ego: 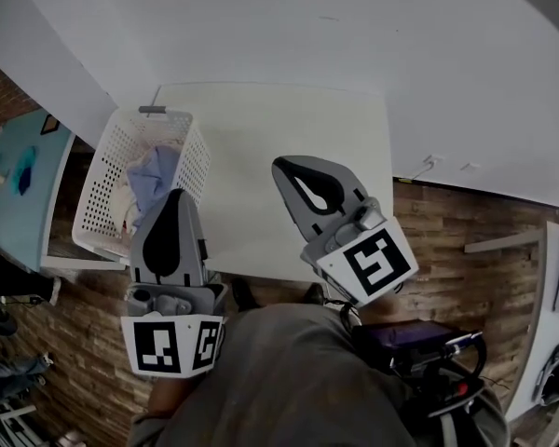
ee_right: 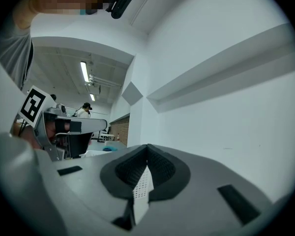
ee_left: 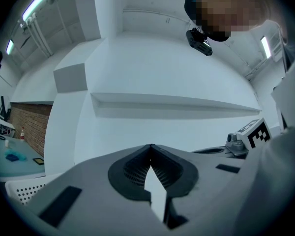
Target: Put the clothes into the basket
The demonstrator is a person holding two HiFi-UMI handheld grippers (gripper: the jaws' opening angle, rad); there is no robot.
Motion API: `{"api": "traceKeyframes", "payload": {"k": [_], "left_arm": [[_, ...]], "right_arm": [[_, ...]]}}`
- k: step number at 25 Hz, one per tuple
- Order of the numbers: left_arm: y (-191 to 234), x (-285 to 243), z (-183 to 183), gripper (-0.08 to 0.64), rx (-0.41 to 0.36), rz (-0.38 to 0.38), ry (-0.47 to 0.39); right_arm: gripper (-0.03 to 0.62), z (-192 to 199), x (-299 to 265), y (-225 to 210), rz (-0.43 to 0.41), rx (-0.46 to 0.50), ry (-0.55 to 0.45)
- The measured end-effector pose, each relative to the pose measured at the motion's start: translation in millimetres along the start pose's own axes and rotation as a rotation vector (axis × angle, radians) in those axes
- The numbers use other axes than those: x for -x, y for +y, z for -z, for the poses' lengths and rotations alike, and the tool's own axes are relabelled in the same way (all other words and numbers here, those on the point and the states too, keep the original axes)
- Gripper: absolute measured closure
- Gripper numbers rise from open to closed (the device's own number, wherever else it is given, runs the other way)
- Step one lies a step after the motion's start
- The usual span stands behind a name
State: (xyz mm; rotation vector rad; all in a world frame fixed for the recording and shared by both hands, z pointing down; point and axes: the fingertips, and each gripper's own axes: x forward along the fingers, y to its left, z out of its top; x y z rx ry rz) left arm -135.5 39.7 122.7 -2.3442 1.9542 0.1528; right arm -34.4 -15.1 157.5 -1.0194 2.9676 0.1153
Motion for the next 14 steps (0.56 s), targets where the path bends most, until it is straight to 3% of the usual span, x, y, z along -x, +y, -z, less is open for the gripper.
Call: {"api": "traceKeyframes", "payload": {"k": [14], "left_arm": [[2.1,6.5,5.2,0.552,0.001,0.006,0.021]], "right_arm": [[0.584,0.7,-3.4,8.3,-0.018,-0.015,-0.013]]}}
